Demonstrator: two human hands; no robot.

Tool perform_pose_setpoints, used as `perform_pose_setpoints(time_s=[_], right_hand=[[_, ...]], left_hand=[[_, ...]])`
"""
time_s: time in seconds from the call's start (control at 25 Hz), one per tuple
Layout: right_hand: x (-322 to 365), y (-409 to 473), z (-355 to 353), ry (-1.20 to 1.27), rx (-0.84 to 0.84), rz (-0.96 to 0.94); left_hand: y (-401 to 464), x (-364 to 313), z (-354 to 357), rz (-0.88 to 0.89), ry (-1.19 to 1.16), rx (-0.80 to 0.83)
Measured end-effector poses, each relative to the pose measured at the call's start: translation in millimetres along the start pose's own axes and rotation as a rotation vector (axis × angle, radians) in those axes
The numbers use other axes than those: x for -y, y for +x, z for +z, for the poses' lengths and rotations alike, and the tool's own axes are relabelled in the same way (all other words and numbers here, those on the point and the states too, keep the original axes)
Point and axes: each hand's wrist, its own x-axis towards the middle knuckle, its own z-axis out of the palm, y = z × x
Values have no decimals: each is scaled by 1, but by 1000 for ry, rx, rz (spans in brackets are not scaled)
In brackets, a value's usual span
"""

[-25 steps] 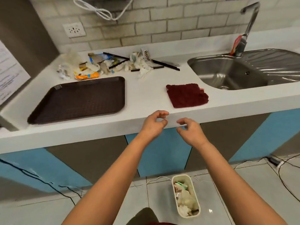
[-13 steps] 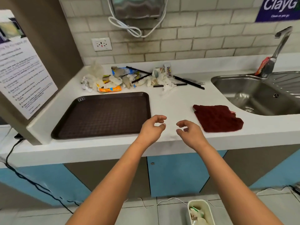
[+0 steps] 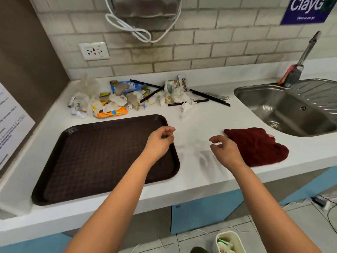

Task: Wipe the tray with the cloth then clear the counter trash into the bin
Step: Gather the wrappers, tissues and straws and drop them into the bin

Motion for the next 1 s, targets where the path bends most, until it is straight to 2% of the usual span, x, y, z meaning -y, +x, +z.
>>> perform_pose_setpoints(time_s=[0.4, 0.6, 0.72, 0.84, 1.0], right_hand=[[-16, 149, -11, -100, -7, -1], [-30, 224, -19, -193, 4, 17], [-40, 265, -21, -385, -16, -36], [-44, 298, -20, -638, 15, -18], [-53, 318, -9, -790, 46, 48]], left_hand=[[119, 12, 29, 133, 433, -9], [188, 16, 59, 181, 685, 128], [221, 19, 80, 185, 795, 240], [246, 20, 96, 165, 902, 269], [264, 28, 104, 94, 866, 301]])
